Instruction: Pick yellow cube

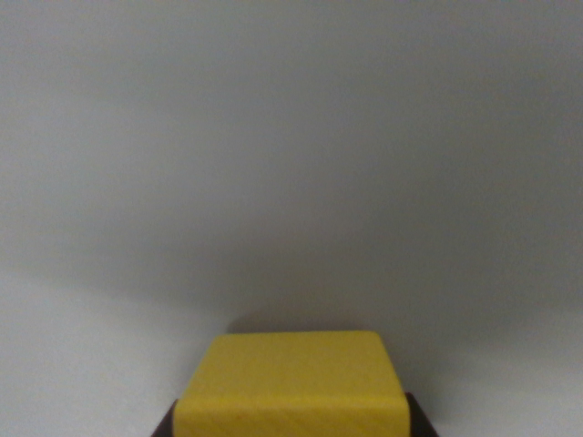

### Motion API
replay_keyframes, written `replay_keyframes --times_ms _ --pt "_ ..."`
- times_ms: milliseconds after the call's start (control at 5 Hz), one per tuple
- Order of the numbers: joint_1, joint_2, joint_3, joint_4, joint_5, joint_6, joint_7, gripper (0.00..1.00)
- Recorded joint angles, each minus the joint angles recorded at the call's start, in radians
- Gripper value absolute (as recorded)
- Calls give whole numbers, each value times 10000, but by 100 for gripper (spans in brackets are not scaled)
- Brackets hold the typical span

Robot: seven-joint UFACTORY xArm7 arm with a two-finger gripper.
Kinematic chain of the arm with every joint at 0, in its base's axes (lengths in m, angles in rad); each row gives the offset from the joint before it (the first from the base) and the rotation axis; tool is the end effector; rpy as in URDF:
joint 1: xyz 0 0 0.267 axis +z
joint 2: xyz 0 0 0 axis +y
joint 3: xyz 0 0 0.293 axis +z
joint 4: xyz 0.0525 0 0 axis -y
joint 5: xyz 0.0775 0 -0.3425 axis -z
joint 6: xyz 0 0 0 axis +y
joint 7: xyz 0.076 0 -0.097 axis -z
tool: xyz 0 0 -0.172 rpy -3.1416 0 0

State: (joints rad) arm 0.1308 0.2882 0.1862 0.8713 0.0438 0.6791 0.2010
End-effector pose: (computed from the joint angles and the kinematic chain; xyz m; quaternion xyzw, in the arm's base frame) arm 0.4117 0.1505 0.0174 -0.9975 -0.0377 0.0545 0.0263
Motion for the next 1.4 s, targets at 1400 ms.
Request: replay_keyframes --times_ms 1400 --pt "-20 -261 3 520 34 777 17 100"
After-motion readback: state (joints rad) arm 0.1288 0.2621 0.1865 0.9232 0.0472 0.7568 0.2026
